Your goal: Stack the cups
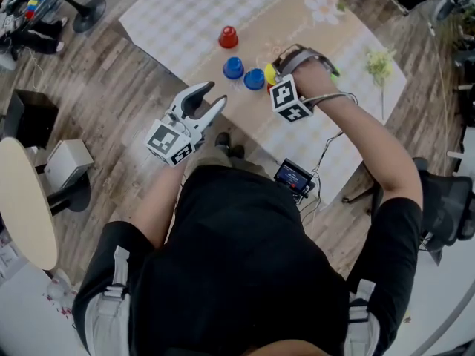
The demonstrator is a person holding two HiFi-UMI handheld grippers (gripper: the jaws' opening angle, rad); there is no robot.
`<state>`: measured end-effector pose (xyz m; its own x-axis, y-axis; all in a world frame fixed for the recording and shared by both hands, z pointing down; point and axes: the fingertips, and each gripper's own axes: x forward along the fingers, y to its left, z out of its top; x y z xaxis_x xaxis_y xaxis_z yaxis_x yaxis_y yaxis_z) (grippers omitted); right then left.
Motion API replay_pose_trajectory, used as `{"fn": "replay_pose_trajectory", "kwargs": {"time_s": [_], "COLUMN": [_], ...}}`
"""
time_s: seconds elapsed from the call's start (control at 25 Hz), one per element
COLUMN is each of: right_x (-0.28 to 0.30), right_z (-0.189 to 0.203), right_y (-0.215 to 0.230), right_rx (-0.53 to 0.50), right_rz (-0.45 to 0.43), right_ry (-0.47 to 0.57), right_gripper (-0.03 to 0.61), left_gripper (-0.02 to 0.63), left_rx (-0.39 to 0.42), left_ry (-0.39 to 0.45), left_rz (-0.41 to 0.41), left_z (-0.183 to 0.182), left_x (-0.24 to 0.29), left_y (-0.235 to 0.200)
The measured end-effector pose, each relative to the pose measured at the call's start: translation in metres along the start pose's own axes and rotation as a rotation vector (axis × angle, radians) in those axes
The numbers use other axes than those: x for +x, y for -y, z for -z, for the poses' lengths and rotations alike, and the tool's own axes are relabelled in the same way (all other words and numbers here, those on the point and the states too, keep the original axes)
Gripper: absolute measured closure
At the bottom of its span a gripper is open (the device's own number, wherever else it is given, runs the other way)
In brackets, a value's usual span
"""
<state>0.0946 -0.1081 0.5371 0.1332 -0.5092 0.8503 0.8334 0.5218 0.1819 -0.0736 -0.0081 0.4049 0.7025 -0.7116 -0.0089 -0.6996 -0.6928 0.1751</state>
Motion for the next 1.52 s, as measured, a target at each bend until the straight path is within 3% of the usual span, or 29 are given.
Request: {"fn": "replay_pose_trajectory", "kwargs": {"time_s": [0.48,1.08,1.36,1.44,1.52], "right_x": [0.004,0.001,-0.025,-0.047,-0.072], "right_z": [-0.014,-0.028,-0.021,-0.014,-0.004], "right_y": [0.009,0.013,0.024,0.031,0.041], "right_rx": [-0.156,-0.214,-0.131,-0.042,0.115], "right_rz": [-0.028,-0.039,0.001,0.030,0.066], "right_ry": [-0.084,-0.092,-0.025,0.035,0.148], "right_gripper": [0.360,0.325,0.311,0.307,0.307], "left_gripper": [0.453,0.453,0.453,0.453,0.453], "left_rx": [-0.003,0.025,0.034,0.033,0.034], "left_ry": [0.012,0.013,0.010,0.015,0.017], "left_rz": [-0.011,0.018,0.003,0.004,0.007], "left_z": [0.005,0.008,0.008,0.007,0.006], "left_x": [-0.013,-0.006,-0.011,-0.011,-0.009], "left_y": [0.003,0.011,0.009,0.008,0.007]}}
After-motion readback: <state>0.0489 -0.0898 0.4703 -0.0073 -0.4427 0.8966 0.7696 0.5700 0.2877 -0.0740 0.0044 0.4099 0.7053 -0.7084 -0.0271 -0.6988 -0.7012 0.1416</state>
